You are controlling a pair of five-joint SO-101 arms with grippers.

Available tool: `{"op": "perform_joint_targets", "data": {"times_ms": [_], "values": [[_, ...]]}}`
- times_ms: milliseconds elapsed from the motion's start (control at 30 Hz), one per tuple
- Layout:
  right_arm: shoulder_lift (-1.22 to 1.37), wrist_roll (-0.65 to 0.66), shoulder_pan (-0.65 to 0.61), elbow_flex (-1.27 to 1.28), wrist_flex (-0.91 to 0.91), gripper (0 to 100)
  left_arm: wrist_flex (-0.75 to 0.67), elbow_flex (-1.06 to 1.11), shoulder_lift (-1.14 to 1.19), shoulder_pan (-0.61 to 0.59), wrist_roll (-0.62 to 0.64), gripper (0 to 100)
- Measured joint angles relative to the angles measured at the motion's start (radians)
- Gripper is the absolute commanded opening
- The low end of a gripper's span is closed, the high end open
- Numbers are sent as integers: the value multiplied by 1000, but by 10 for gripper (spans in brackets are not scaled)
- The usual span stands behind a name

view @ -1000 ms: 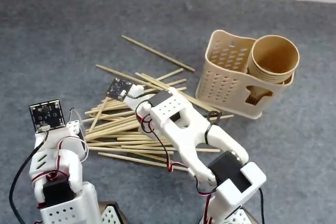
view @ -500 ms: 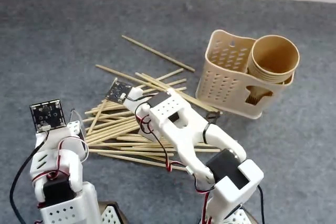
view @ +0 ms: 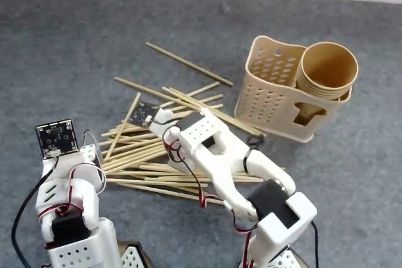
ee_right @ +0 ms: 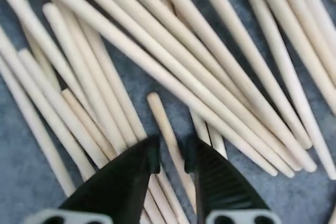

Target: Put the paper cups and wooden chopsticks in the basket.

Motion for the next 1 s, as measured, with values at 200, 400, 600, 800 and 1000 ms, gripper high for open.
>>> {"op": "perform_joint_targets", "data": {"times_ms": [200,400,600,800,1000], "values": [[-15,0,-11,61,-48,5,0,0,0,0,0,140],[-15,0,-14,63,-3,5,0,0,0,0,0,140],[-8,-2,-20,48,74,5,0,0,0,0,0,140],[2,-29,-25,-14,172,5,0,0,0,0,0,140],[2,-44,-25,-15,183,5,0,0,0,0,0,140]]}}
